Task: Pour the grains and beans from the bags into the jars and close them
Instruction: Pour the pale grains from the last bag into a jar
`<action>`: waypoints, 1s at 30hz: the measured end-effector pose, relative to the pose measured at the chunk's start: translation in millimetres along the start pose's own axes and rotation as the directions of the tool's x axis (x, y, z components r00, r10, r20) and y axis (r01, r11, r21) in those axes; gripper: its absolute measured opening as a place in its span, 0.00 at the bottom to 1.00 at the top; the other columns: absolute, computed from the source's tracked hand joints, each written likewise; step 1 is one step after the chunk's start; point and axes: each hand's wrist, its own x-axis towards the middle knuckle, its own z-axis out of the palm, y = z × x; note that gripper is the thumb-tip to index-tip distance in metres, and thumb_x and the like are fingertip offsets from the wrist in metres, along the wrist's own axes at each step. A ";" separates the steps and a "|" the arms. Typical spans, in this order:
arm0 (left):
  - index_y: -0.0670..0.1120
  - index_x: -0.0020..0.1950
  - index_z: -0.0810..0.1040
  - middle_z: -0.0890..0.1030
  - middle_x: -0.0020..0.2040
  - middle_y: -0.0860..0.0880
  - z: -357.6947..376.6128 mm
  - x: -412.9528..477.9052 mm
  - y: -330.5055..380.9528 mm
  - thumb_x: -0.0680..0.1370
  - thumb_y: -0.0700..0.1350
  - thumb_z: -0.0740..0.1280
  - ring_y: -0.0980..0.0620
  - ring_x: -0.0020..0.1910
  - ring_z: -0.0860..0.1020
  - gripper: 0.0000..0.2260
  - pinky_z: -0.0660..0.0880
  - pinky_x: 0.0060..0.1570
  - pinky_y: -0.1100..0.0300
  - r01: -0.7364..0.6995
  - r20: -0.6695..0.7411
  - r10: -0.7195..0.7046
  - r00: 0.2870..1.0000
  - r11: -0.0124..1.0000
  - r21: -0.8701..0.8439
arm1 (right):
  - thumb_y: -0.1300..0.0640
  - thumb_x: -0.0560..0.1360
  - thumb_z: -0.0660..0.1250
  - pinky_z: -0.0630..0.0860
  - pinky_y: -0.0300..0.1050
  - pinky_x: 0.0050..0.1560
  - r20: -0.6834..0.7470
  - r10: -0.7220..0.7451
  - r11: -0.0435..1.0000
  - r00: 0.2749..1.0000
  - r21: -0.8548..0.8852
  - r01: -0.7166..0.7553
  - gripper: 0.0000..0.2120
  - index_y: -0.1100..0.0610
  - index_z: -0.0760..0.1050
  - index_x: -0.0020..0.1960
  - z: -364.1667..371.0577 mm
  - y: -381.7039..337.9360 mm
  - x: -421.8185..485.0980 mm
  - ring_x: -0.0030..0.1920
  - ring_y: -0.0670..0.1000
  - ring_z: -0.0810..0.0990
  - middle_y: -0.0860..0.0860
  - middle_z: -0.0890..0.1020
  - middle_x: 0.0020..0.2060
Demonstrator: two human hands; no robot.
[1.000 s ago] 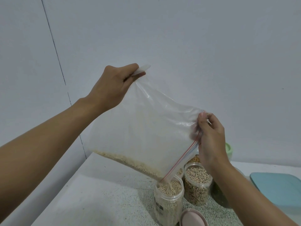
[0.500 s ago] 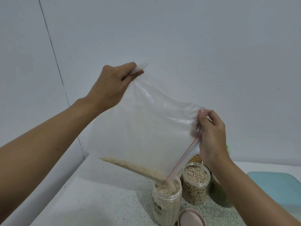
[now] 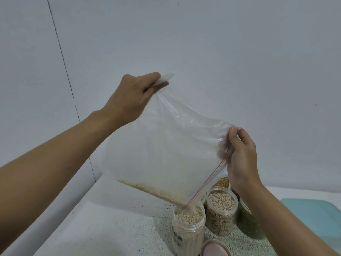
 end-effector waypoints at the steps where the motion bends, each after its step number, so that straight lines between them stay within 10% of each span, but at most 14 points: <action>1: 0.44 0.38 0.63 0.58 0.30 0.51 0.7 0.7 0.7 0.86 0.50 0.61 0.50 0.30 0.58 0.19 0.56 0.30 0.61 -0.003 0.003 0.003 1.000 1.000 -0.002 | 0.53 0.85 0.60 0.72 0.39 0.39 -0.002 -0.001 1.000 1.000 -0.001 0.001 0.10 0.59 0.73 0.50 -0.9 0.7 -0.3 0.41 0.48 0.73 0.48 0.76 0.37; 30: 0.45 0.38 0.60 0.57 0.30 0.52 2.5 27.6 3.9 0.86 0.47 0.62 0.51 0.30 0.56 0.19 0.55 0.30 0.62 -0.087 0.053 0.087 0.995 0.996 0.001 | 0.50 0.85 0.58 0.71 0.33 0.31 -0.050 0.014 1.000 0.999 -0.016 -0.015 0.12 0.56 0.72 0.48 4.2 -0.2 9.7 0.32 0.41 0.72 0.43 0.74 0.33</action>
